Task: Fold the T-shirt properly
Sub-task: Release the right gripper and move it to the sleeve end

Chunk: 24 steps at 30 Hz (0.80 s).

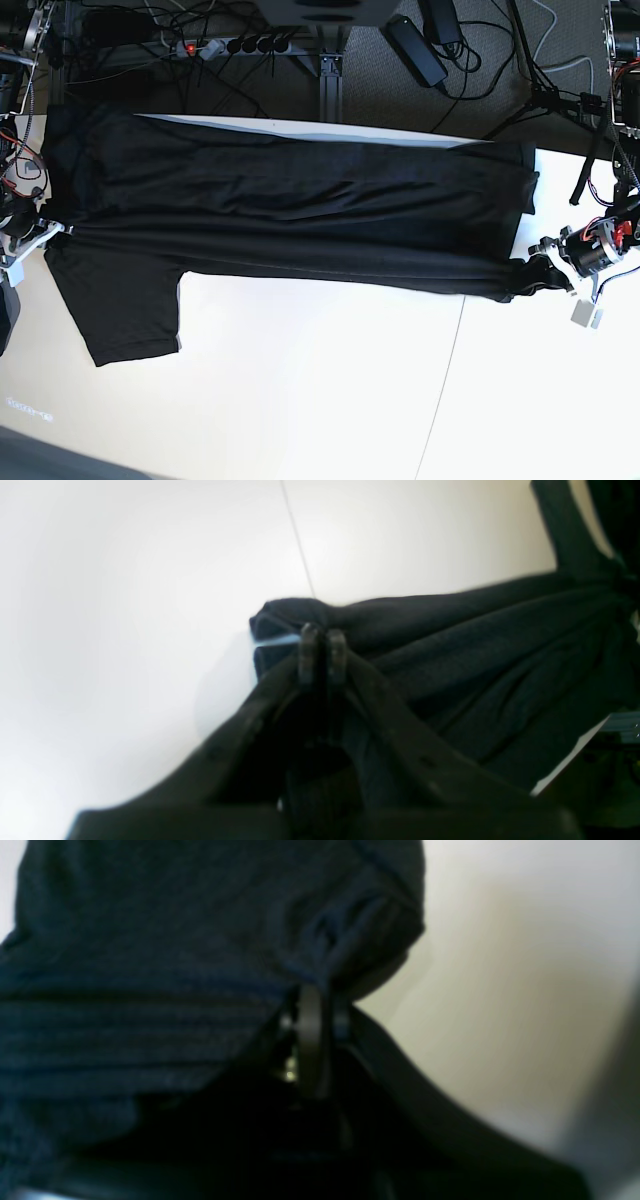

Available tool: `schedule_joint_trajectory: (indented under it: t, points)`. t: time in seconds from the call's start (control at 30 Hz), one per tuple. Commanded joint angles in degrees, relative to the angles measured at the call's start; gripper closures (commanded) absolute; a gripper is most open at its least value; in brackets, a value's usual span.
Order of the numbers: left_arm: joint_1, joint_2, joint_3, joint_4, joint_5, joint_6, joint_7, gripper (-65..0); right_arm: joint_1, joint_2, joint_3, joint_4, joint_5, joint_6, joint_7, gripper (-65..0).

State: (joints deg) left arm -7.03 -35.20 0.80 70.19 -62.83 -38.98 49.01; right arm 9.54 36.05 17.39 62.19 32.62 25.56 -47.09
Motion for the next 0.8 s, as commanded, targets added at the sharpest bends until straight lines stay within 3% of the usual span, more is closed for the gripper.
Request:
schedule_joint_trajectory:
  t: [0.0, 0.07, 0.1, 0.3, 0.4, 0.77]
  points:
    - [-1.0, -1.1, -0.5, 0.9, -0.8, -1.0, -1.2, 0.0, 1.3, 1.9, 0.8, 0.7, -0.9, 1.6, 1.0, -25.0]
    - [-1.0, -1.0, -0.5, 0.9, -0.7, -1.0, -1.1, 0.0, 1.6, 1.9, 1.3, 0.7, -0.9, 1.6, 1.9, -41.4]
    - [-1.0, -0.9, -0.5, 0.9, -0.8, -1.0, -1.1, 0.0, 1.6, 1.9, 1.7, 0.7, -0.9, 1.4, 2.9, -44.2]
    - [-1.0, -0.9, -0.5, 0.9, -0.7, -1.0, -0.1, 0.0, 1.6, 1.9, 4.9, 0.7, -3.0, 1.2, 10.2, -44.1]
    - [-1.0, -0.9, -0.5, 0.9, -0.8, -1.0, 1.0, 0.0, 3.9, 1.6, 4.9, -1.9, -4.9, 1.2, 10.4, -44.1]
    - [0.3, -0.9, -0.5, 4.5, -0.6, -1.0, 1.0, 0.0, 21.7, 0.7, 4.9, -29.8, -6.1, 1.1, 14.2, -44.1]
